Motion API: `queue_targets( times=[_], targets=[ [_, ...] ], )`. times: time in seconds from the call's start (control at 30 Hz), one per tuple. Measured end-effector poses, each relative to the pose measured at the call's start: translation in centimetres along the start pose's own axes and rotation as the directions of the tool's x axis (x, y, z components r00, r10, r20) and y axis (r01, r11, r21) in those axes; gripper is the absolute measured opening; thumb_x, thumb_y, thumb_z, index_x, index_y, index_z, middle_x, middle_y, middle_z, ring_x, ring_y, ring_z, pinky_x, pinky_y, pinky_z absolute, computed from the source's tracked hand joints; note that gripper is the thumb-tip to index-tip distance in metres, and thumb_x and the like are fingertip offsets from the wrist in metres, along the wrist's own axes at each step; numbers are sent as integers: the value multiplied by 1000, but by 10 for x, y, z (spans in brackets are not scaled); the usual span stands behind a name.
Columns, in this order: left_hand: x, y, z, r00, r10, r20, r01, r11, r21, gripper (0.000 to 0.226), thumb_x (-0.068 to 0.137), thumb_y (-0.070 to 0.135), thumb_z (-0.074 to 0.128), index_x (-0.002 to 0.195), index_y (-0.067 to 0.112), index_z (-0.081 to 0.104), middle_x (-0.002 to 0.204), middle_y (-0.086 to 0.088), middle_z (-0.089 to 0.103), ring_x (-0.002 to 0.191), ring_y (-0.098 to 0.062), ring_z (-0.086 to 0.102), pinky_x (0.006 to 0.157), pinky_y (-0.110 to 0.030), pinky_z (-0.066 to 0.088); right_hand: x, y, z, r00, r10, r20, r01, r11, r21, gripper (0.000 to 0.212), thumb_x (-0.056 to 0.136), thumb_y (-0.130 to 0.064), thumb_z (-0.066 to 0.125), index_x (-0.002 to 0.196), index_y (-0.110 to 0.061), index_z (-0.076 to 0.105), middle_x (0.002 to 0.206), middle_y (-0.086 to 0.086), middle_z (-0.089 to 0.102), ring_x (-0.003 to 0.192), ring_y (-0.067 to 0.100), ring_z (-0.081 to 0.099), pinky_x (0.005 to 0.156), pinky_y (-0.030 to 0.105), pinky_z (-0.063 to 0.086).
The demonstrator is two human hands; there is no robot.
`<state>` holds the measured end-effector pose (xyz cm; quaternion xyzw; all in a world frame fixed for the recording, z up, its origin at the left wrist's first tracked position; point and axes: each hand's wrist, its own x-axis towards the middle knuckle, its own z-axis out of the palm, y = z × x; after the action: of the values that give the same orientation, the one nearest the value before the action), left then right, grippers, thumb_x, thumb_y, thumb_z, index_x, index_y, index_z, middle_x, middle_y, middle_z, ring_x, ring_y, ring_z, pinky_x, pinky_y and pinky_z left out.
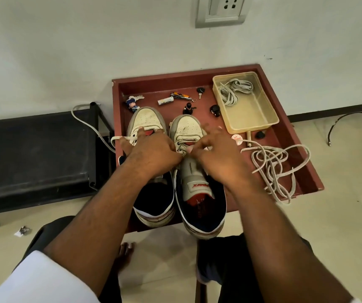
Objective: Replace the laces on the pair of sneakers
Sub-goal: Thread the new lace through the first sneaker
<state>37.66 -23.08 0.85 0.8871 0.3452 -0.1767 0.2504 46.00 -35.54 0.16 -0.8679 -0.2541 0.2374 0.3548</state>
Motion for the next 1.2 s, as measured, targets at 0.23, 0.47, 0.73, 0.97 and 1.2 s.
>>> queue_targets(
  times=[0.23, 0.47, 0.73, 0.97, 1.2],
  targets=[
    [1, -3, 3, 1000, -8, -19, 6, 997, -72, 36, 81, 51, 61, 77, 17, 72, 128, 3, 59, 147, -31, 13, 107, -54, -12, -7, 8, -69, 955, 256, -152, 189, -125, 974, 35, 90, -7, 46, 56, -12, 52, 63, 5, 54, 36, 10, 39, 49, 21, 45],
    [-2, 13, 20, 952, 104, -289, -146, 980, -131, 10, 81, 38, 72, 89, 41, 66, 146, 14, 45, 145, -23, 27, 114, -66, -4, -3, 34, -52, 956, 171, -238, -178, 984, -9, 25, 91, -18, 62, 115, -21, 57, 107, -5, 55, 91, 15, 58, 76, 29, 48],
    [5, 12, 14, 995, 69, -70, -64, 996, 68, 32, 95, 44, 51, 124, 56, 56, 162, 9, 18, 151, -32, 2, 108, -73, -8, -6, -4, -10, 995, 0, -98, -17, 984, -177, 10, 88, -26, 64, 90, -21, 56, 95, -2, 58, 88, 17, 57, 75, 30, 46],
    [5, 12, 14, 990, 133, -35, -129, 986, 103, 31, 95, 42, 52, 123, 57, 56, 163, 9, 16, 151, -32, -3, 106, -73, -12, -2, 0, -10, 975, 181, 131, -124, 925, -360, 23, 88, -29, 68, 109, -21, 68, 109, 2, 66, 98, 21, 62, 82, 27, 47],
    [-2, 9, 7, 992, 124, 10, -125, 989, 74, 23, 87, 37, 59, 104, 52, 64, 162, 10, 16, 150, -34, -11, 106, -72, -17, 0, 26, -29, 957, 213, 195, -182, 969, -169, 25, 87, -11, 69, 110, -19, 74, 107, 1, 72, 93, 15, 66, 84, 25, 49]
  ],
)
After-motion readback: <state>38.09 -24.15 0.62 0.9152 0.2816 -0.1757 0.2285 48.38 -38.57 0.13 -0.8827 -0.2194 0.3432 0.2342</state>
